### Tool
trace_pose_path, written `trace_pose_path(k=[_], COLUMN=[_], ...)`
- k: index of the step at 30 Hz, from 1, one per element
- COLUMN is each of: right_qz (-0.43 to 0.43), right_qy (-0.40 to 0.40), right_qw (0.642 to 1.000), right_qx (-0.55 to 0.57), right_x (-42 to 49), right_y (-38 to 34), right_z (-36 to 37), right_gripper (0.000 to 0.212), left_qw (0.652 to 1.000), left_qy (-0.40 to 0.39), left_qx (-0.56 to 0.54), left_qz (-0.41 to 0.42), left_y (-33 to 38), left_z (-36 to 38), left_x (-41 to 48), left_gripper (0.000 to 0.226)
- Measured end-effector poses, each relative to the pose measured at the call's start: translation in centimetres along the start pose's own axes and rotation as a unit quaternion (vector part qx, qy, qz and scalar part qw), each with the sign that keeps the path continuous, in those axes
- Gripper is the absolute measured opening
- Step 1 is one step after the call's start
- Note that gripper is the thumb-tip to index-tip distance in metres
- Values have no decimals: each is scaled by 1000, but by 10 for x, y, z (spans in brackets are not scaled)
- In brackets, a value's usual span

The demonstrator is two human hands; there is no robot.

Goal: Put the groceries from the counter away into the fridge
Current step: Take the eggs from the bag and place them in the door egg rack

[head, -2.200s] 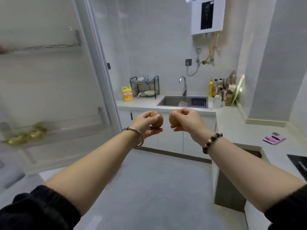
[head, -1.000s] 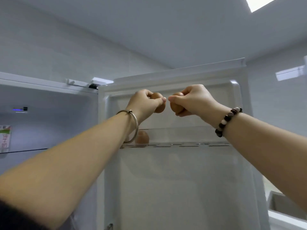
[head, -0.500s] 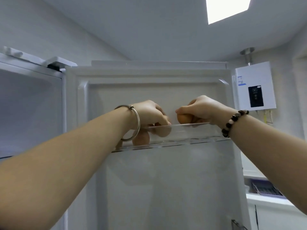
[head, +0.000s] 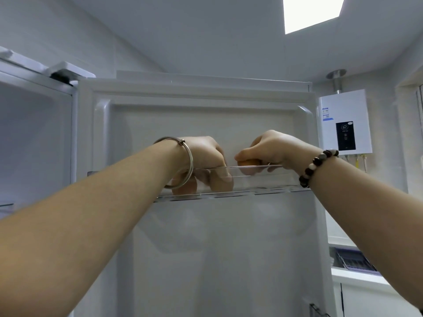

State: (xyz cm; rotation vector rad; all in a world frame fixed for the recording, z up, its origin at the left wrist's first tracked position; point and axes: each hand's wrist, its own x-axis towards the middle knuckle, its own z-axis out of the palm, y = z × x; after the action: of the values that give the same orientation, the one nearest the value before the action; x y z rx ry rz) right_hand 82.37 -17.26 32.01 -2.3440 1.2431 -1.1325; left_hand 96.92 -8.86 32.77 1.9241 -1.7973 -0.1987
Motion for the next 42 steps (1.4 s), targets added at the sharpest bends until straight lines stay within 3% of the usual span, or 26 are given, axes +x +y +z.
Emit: trace_pose_path(k=[6,14,18,23,34,42], right_qz=[5,32,37,46,34,8], right_qy=[-21,-125,-157,-189,-188,-168], right_qw=[999,989,981,975,977,982], right_qx=[-36,-75,-108,-111,-91,-88], right_x=[-8,-15,-16,-14,-11,-9], right_y=[-5,-14,-16,-14,-10,-9], right_z=[-1,-5,-5,-4,-3,-4], right_gripper=[30,30,18,19,12,33], left_qw=[1000,1000,999,999,998,998], left_qy=[-9,13,16,27,33,41], left_qx=[-8,-9,-6,0,-18,-16], left_qz=[3,21,28,36,50,47], left_y=[1,4,2,2,1,3], left_z=[0,0,0,1,3,4], left_x=[-3,-12,-13,-11,-8,-11], left_gripper=[6,12,14,10,8,12])
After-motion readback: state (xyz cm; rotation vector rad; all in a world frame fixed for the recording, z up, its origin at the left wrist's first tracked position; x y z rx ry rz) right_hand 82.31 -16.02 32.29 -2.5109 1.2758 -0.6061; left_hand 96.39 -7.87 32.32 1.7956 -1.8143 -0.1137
